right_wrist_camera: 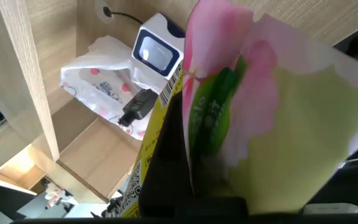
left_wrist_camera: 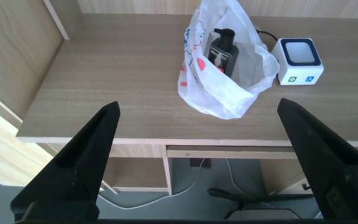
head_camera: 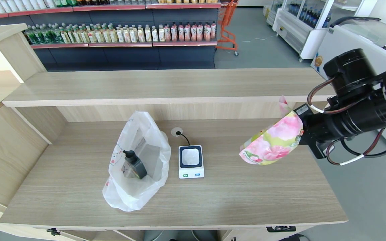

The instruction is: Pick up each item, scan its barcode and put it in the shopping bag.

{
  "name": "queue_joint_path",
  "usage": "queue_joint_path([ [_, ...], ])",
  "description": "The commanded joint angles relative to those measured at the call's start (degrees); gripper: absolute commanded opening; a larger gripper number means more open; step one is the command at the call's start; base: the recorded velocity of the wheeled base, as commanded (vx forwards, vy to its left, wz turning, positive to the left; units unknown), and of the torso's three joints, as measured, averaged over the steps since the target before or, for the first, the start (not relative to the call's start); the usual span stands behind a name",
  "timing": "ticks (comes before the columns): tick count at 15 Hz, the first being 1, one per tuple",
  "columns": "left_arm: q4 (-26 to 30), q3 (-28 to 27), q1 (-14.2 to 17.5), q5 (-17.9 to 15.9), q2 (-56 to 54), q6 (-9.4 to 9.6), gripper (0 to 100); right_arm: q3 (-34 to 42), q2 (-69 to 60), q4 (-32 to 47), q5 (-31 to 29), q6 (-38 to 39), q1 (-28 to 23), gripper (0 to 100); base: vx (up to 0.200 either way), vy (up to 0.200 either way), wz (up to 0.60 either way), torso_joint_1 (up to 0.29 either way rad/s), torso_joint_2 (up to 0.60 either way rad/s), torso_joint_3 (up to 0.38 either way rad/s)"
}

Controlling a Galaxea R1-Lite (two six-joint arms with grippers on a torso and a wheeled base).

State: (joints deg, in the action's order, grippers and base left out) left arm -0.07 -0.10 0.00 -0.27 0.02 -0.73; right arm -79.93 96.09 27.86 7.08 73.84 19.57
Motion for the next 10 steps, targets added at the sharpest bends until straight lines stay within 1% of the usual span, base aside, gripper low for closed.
queue_joint_path([
  [1, -0.01, 0.01, 0.0, 0.0, -0.02, 0.03, 100, 0.13, 0.07, 0.01, 0.12, -0.01, 0.3, 0, 0.0, 0.0, 0.0, 0.0, 0.0, 0.0],
  [2, -0.1, 0.01, 0.0, 0.0, -0.02, -0.15, 100, 0.3, -0.2, 0.09, 0.12, 0.08, 0.39, 0, 0.0, 0.0, 0.0, 0.0, 0.0, 0.0],
  [7, -0.1, 0.01, 0.0, 0.0, -0.02, -0.06, 100, 0.3, -0.02, 0.18, 0.12, 0.08, 0.91, 0, 0.0, 0.2, 0.0, 0.001, 0.0, 0.003],
  [10, -0.01, 0.01, 0.0, 0.0, -0.02, -0.06, 100, 0.22, 1.12, 0.18, 0.04, 1.4, 1.7, 0, 0.0, 0.2, 0.0, 0.009, 0.01, -0.002],
])
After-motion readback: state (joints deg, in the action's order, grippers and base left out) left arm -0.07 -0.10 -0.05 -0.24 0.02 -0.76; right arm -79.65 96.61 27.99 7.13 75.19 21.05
